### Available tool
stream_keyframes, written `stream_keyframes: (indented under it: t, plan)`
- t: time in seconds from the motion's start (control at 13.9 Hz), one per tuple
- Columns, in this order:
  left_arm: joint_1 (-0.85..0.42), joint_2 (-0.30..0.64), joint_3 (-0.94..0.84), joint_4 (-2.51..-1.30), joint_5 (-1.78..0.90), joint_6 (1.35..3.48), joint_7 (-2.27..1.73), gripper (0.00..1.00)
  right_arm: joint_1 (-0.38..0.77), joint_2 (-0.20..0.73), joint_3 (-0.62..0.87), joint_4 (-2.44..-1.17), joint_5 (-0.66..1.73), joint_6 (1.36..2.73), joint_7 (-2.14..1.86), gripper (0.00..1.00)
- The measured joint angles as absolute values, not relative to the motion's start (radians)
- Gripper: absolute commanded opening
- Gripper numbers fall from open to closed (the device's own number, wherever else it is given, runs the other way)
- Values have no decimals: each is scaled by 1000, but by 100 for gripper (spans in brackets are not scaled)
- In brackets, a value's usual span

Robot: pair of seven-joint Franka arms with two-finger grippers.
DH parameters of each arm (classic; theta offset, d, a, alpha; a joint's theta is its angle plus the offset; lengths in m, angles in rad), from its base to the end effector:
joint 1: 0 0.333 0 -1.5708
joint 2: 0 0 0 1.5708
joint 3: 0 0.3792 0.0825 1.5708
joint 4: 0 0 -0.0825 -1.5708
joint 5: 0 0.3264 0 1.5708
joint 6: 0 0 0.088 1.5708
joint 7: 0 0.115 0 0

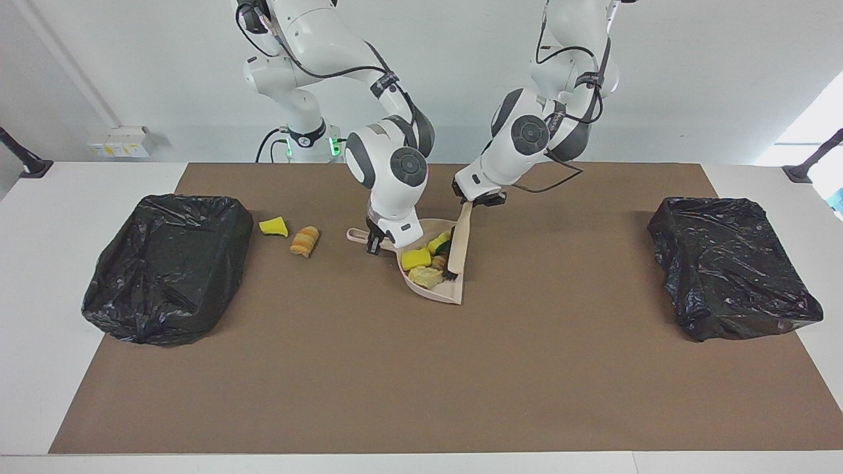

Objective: Sweep and dump trash in bin
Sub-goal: 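Sweep the bread and sponge pieces into the dustpan with the left gripper, then carry the dustpan to the black bag and tip it with the right gripper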

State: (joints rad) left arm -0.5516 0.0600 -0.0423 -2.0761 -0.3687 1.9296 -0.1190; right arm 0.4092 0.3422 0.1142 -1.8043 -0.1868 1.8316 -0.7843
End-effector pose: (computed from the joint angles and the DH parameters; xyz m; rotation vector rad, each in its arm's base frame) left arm 0.3910 -0.2969 0.4752 2.8334 -0.4403 -0.4463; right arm 0.5074 0.2657 0.4192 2.3183 1.9209 -0.4943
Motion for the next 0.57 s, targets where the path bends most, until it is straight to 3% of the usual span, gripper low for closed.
stream_keyframes:
  t: [0.22, 0.57]
  plan:
    - [-508, -9, -28, -2071, -372, 1857, -62, 0, 394, 342, 114, -1804, -186, 1839, -826, 0]
    - [-334, -152, -10, -2026, -332, 1606, -10, 0, 375, 317, 113, -1781, -186, 1851, -835, 0]
